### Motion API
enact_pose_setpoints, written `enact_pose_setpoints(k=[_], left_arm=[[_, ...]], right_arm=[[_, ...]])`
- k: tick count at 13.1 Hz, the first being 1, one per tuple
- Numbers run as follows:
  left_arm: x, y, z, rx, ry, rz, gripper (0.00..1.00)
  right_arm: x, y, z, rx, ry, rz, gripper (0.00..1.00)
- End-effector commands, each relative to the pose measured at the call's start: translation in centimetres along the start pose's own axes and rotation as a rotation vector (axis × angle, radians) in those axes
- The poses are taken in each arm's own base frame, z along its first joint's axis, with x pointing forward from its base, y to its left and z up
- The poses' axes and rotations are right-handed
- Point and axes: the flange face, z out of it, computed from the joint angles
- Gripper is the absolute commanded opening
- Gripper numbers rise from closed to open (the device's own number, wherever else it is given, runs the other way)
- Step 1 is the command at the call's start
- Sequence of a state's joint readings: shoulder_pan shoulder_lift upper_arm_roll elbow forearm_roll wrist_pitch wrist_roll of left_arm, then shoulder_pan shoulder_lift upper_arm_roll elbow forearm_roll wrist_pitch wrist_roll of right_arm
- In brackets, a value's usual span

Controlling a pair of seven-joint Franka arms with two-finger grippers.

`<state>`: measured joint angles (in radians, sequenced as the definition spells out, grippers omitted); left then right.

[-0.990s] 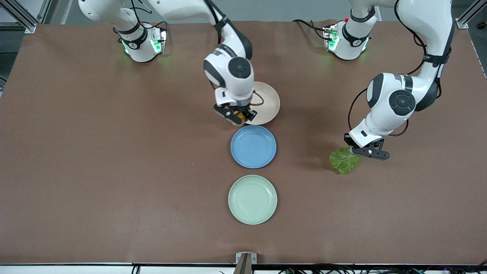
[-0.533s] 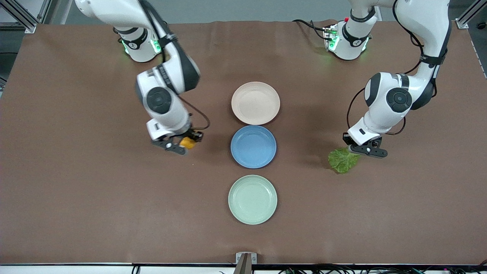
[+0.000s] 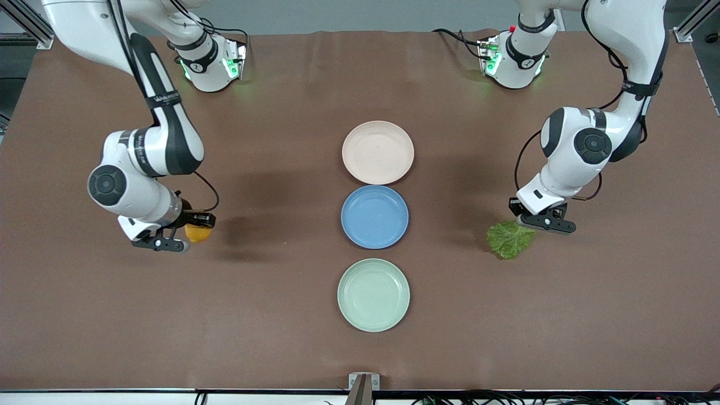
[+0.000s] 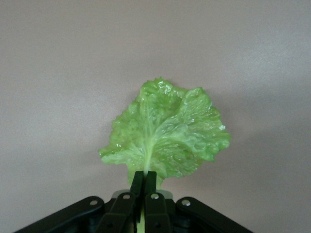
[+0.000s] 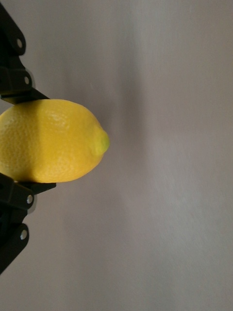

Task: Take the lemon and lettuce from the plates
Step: 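Carry the lemon off the plate with the right gripper and lower it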

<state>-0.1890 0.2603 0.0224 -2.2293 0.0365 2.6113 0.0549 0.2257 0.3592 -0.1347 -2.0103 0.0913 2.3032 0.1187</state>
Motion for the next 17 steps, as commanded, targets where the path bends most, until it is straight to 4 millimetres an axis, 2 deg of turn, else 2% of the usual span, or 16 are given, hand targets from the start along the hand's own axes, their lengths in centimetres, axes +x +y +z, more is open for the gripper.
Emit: enact_pose_setpoints(k=[1,2,7,10,13,14,15,16,17], left_arm=[[-0.3,-0.5,-1.2,0.011,0.022,0.016,0.00],[-0.4,-1.1,-0.9,0.013,0.026,0.007,0.00],[-2.4,-0.8,1.5,0.011,0.072,0.008,0.00],[-4.3,-0.6,1.2,0.009,0.066,0.010,0.00],[-6.0,-0.8,1.6,0.008,0.064,0.001,0.01],[-6.2,-1.0,2.4,0.008,0.075,-0.003,0.09],[-6.2,-1.0,2.8,0.008,0.071,-0.003,0.35],[-5.9,-1.1,2.7,0.009,0.075,-0.004,0.74],[-5.3,-1.2,2.2,0.010,0.090,-0.003,1.00]], right_arm=[[-1.4,1.2,2.8,0.002,-0.004,-0.052,0.00],[-1.5,1.0,4.0,0.000,-0.022,-0.057,0.00],[-1.1,1.1,6.3,0.016,-0.017,-0.086,0.00],[-1.0,1.2,7.9,0.014,-0.020,-0.084,0.00],[-0.5,1.0,8.0,0.014,-0.005,-0.086,0.00],[-0.3,1.0,8.0,0.014,-0.003,-0.084,0.00],[-0.1,1.1,7.8,0.014,0.000,-0.085,0.00],[0.0,1.1,7.8,0.014,0.002,-0.088,0.01],[0.0,1.2,8.1,0.013,-0.001,-0.090,0.03]])
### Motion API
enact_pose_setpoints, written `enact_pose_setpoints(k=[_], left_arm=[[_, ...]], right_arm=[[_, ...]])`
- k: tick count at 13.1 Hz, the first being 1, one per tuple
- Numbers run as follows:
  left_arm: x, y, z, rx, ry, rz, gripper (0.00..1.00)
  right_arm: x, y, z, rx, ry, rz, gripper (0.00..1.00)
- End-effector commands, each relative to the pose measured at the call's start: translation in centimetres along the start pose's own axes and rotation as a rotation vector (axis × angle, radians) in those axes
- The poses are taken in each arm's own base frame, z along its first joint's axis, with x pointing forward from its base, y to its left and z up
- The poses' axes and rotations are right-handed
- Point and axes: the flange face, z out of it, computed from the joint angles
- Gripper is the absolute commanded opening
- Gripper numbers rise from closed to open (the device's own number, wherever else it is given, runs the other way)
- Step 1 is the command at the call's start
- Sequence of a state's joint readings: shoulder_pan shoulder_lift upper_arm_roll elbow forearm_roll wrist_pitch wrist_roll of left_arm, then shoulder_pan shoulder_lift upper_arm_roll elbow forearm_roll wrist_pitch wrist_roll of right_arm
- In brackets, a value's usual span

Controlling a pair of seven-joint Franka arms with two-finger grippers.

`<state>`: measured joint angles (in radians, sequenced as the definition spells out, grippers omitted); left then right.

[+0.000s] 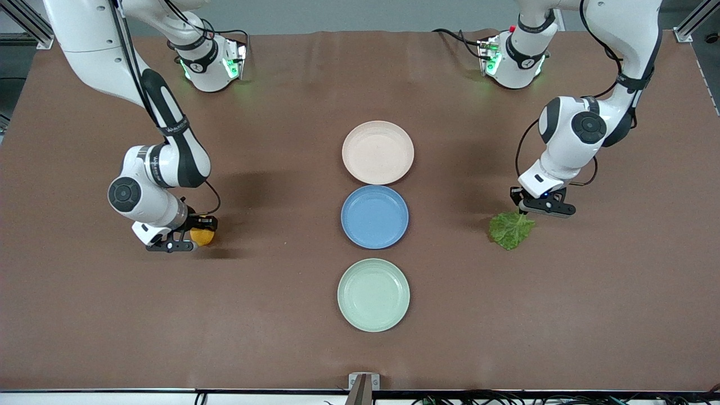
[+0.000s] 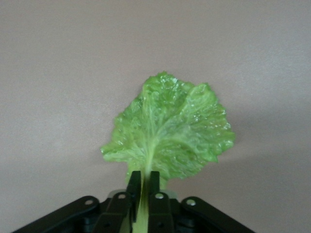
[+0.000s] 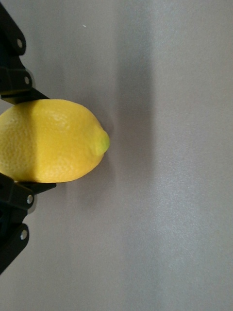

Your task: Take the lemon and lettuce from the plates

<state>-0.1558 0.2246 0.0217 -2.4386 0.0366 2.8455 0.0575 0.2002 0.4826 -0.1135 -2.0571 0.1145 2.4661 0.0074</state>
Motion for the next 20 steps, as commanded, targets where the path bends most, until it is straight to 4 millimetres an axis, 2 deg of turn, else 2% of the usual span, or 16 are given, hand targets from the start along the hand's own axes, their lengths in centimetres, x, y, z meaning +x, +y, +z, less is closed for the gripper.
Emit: enact_pose_setpoints(k=[1,2,3,5,6,8,9,11,13,14,15,17,19,20], left_arm=[[1.2,-0.4,-1.5,0.010,0.047,0.017,1.00],[1.7,-0.4,-2.5,0.012,0.068,0.015,1.00],[2.3,-0.5,-3.4,0.014,0.088,0.013,1.00],[3.6,-0.7,-6.0,0.018,0.094,0.010,1.00],[4.5,-0.9,-8.1,0.021,0.102,0.008,1.00],[7.0,-1.2,-12.8,0.024,0.057,-0.009,1.00],[8.3,-1.5,-15.3,0.026,0.017,-0.016,1.00],[9.2,-1.8,-19.3,0.027,-0.019,-0.030,1.00],[9.4,-2.2,-23.7,0.033,0.041,-0.033,1.00],[9.5,-2.6,-25.9,0.034,0.011,-0.028,1.00],[9.9,-3.0,-28.5,0.035,-0.015,-0.034,1.00],[11.3,-3.0,-35.0,0.035,-0.058,-0.041,1.00],[12.0,-2.8,-38.7,0.038,-0.066,-0.037,1.00],[12.1,-3.1,-39.8,0.041,-0.054,-0.045,1.00]], right_arm=[[0.7,0.3,0.2,0.015,0.009,-0.006,0.14],[1.0,0.7,-0.1,0.017,0.012,0.002,0.54],[1.2,0.8,-0.3,0.017,0.017,0.003,1.00],[2.1,0.7,-1.8,0.020,0.024,-0.001,1.00],[2.9,0.3,-3.5,0.026,-0.003,-0.004,1.00],[4.3,0.2,-7.9,0.029,-0.100,-0.011,1.00],[5.0,1.3,-10.7,0.031,-0.130,0.000,1.00],[4.6,2.6,-15.0,0.032,-0.133,0.003,1.00],[3.4,4.2,-19.8,-0.019,-0.096,-0.005,1.00],[3.0,5.1,-21.9,-0.020,-0.065,0.005,1.00],[2.7,6.2,-23.0,-0.032,-0.055,0.018,1.00],[2.2,7.1,-25.0,-0.055,-0.028,0.022,1.00],[2.1,8.5,-26.3,-0.058,-0.024,0.054,1.00],[2.4,9.5,-27.0,-0.062,-0.013,0.063,1.00]])
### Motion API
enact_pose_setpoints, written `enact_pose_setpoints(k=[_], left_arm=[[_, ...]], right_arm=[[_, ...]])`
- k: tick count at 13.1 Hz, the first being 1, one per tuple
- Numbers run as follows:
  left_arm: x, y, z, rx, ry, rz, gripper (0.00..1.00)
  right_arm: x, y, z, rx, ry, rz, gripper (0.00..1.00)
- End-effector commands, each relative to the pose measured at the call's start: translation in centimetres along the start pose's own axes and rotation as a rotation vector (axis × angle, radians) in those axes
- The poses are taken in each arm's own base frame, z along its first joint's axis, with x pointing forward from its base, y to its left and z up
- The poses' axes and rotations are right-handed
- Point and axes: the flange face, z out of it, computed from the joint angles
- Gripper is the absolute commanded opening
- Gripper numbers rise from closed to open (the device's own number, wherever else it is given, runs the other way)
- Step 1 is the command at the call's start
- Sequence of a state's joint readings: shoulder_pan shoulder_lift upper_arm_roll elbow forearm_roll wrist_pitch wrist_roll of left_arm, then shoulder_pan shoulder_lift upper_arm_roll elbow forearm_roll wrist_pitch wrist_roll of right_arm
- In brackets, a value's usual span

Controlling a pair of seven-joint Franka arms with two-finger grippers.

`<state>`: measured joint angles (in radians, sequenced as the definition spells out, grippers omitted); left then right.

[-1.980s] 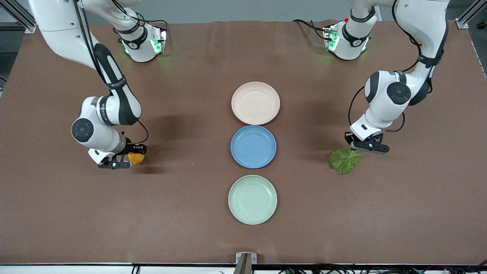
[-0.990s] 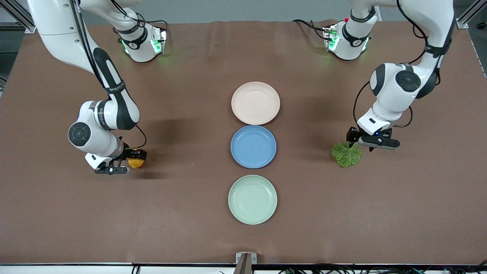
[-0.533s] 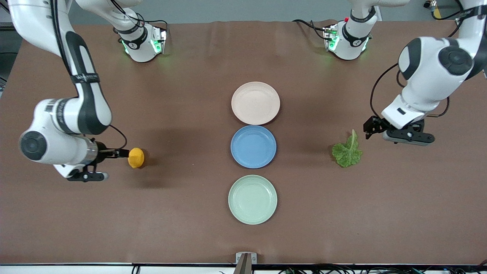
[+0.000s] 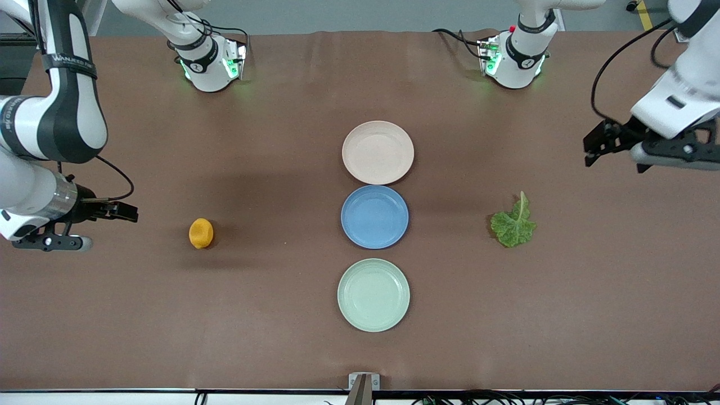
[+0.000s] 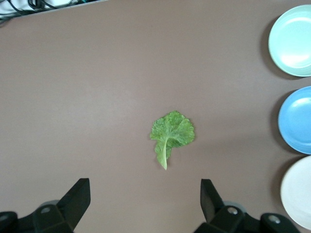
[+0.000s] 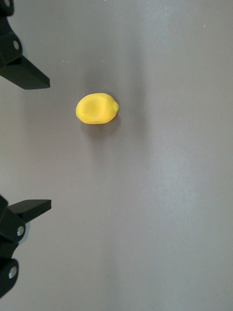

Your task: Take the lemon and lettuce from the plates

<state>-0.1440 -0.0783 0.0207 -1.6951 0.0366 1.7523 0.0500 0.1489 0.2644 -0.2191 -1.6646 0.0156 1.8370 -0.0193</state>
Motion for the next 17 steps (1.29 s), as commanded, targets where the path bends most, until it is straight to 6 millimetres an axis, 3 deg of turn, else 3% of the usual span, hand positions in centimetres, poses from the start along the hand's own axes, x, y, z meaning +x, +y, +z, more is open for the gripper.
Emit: enact_pose_setpoints(k=[1,3,6,9,12,13,15,17], left_arm=[[1.1,-0.6,-2.4,0.011,0.003,-0.008,1.00],[0.6,-0.3,-4.2,-0.052,-0.012,-0.021,1.00],[-0.3,0.3,-5.7,-0.053,-0.050,-0.011,1.00],[-3.0,0.5,-6.3,-0.059,-0.169,-0.011,1.00],[-4.9,1.5,-8.2,-0.055,-0.158,-0.020,1.00],[-4.8,1.8,-8.2,-0.051,-0.158,-0.052,1.00],[-3.3,2.4,-6.4,-0.044,-0.175,-0.065,1.00],[-2.3,1.9,-6.2,-0.025,-0.139,-0.074,1.00]], right_arm=[[0.0,1.8,-3.1,-0.015,0.016,0.017,1.00],[-0.4,1.9,-5.8,-0.021,-0.051,0.026,1.00],[-0.5,3.0,-6.0,0.003,-0.067,0.054,1.00],[-1.1,1.7,-5.6,0.020,-0.112,0.037,1.00],[-2.2,1.7,-5.4,0.028,-0.119,0.031,1.00],[-2.8,1.8,-5.8,0.034,-0.107,0.030,1.00],[-4.2,1.9,-6.5,0.045,-0.076,0.027,1.00],[-5.7,2.0,-6.7,0.057,-0.031,0.022,1.00]])
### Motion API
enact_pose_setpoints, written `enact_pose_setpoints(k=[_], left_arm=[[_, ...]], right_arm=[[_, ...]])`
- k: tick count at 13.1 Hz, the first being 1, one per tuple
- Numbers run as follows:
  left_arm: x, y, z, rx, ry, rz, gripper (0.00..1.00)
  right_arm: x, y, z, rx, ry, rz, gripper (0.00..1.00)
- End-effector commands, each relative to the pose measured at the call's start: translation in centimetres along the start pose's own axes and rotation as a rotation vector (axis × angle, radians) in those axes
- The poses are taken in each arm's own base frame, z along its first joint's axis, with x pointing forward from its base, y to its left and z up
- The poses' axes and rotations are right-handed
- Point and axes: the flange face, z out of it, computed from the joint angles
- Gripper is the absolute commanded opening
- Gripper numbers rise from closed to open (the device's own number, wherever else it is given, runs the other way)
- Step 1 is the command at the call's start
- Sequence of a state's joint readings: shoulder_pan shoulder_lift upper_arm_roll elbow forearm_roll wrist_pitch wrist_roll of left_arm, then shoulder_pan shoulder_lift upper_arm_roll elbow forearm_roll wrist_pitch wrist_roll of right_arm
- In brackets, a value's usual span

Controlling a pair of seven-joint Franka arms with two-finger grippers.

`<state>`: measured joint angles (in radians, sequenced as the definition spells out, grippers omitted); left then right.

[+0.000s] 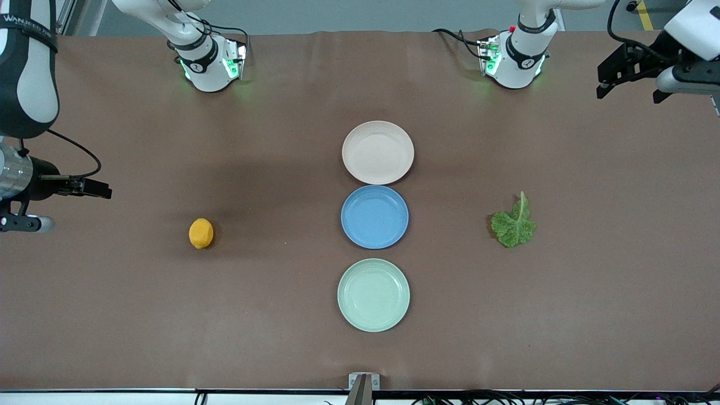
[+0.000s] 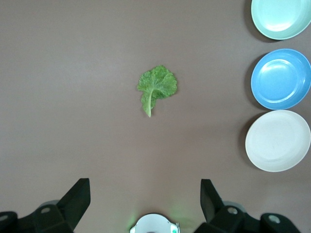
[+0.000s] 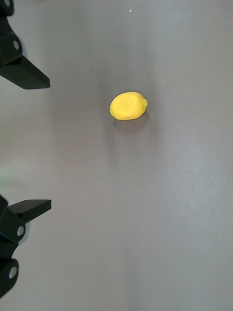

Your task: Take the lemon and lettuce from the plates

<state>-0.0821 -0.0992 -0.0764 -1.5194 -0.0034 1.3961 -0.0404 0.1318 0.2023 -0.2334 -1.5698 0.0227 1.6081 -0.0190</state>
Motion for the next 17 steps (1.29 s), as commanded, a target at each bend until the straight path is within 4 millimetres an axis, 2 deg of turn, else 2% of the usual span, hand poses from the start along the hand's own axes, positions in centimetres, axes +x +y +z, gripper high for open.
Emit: enact_pose_setpoints(k=[1,2,5,8,10,12,17], left_arm=[[1.9,-0.5,1.1,0.005,0.010,-0.016,1.00],[2.6,-1.3,1.9,0.006,-0.003,-0.030,1.00],[3.1,-2.3,2.0,0.001,0.027,-0.051,1.00],[2.2,-1.5,1.0,0.010,0.047,-0.082,1.00],[1.8,-2.0,1.5,0.013,0.037,-0.095,1.00],[1.5,-1.7,1.0,0.016,0.045,-0.091,1.00],[1.8,-1.6,1.2,0.006,0.054,-0.024,1.00]], right_arm=[[-3.6,0.2,-0.3,0.039,0.062,-0.014,1.00],[-4.0,0.5,-0.8,0.041,0.074,-0.009,1.00],[-5.5,-0.1,-2.6,0.041,0.096,-0.030,1.00],[-6.9,0.6,-3.1,0.044,0.093,-0.023,1.00],[-8.0,0.3,-3.5,0.044,0.101,-0.030,1.00],[-8.6,0.3,-3.9,0.044,0.106,-0.031,1.00],[-9.7,0.2,-5.3,0.045,0.127,-0.039,1.00]])
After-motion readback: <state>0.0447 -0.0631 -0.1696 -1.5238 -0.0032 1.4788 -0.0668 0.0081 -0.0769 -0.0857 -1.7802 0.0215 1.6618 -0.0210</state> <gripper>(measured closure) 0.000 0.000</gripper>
